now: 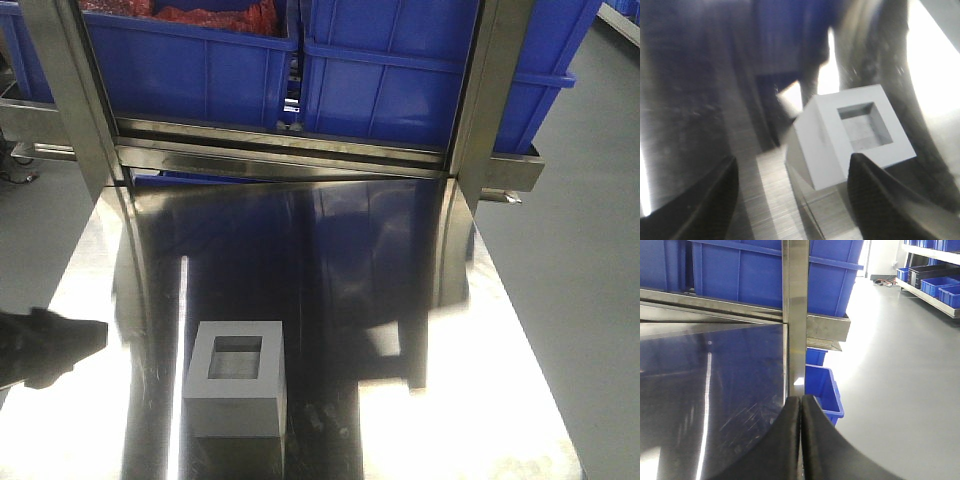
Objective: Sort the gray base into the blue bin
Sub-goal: 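Reach the left gripper down over the gray hollow block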
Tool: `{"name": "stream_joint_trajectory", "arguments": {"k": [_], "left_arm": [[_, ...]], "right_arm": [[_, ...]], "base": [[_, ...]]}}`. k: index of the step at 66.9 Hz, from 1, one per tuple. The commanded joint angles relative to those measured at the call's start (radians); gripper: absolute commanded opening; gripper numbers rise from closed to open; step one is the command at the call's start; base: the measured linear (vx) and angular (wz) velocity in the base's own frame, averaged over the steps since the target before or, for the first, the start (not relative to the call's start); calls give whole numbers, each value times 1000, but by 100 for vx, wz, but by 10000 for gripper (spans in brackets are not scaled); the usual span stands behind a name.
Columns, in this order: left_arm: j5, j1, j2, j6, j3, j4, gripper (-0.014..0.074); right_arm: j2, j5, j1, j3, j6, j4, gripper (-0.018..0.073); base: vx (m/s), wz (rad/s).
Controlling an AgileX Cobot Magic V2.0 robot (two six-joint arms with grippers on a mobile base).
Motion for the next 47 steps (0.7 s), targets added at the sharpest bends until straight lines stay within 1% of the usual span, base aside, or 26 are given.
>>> {"name": "stream_joint_trajectory", "arguments": {"k": [1, 7, 9, 11, 13, 18, 19, 23, 24, 27, 28, 29, 30, 33, 36, 40, 41, 47], "left_arm": [[-33, -68, 74, 16, -77, -53, 459], [-72, -156, 146, 0, -119, -50, 459], [-85, -194, 174, -11, -134, -45, 459], [-102, -224, 196, -27, -147, -33, 459], [-115, -254, 218, -57, -161, -5, 459], [-136, -324, 282, -157, -204, 94, 459], [-136, -334, 293, -195, -213, 135, 459], [-128, -374, 342, -314, -254, 258, 459], [-121, -385, 357, -363, -263, 308, 459], [-99, -405, 384, -464, -294, 410, 459], [-92, -412, 392, -514, -302, 459, 459], [-85, -417, 399, -547, -310, 490, 459], [-82, -422, 406, -563, -318, 504, 459], [-50, -435, 425, -664, -338, 595, 459], [-23, -445, 443, -733, -355, 657, 459], [-1, -451, 456, -807, -371, 707, 459], [2, -451, 459, -817, -372, 707, 459], [0, -451, 473, -829, -373, 696, 459]], "right_arm": [[-8, -81, -2, 6, -12, -9, -5], [-8, -80, -2, 6, -12, -9, -5], [-8, -80, -2, 6, -12, -9, -5], [-8, -80, -2, 6, -12, -9, -5], [-8, -80, -2, 6, -12, -9, -5], [-8, -80, -2, 6, -12, -9, -5], [-8, -80, -2, 6, -12, -9, -5], [-8, -80, -2, 6, -12, -9, -5], [-8, -80, -2, 6, -12, -9, -5], [-8, -80, -2, 6, -12, -9, -5], [-8, -80, -2, 6, -12, -9, -5], [-8, -80, -2, 6, -12, -9, -5], [-8, -80, -2, 6, -12, -9, -5], [-8, -80, -2, 6, -12, -9, -5], [-8, -80, -2, 6, -12, -9, -5], [-8, -80, -2, 6, -12, -9, -5], [-8, -80, -2, 6, -12, -9, -5], [-8, -80, -2, 6, -12, -9, -5]], "base": [[0, 0], [0, 0], [0, 0], [0, 0], [0, 0], [0, 0], [0, 0], [0, 0], [0, 0], [0, 0], [0, 0], [0, 0], [0, 0], [0, 0], [0, 0], [0, 0], [0, 0], [0, 0]]}}
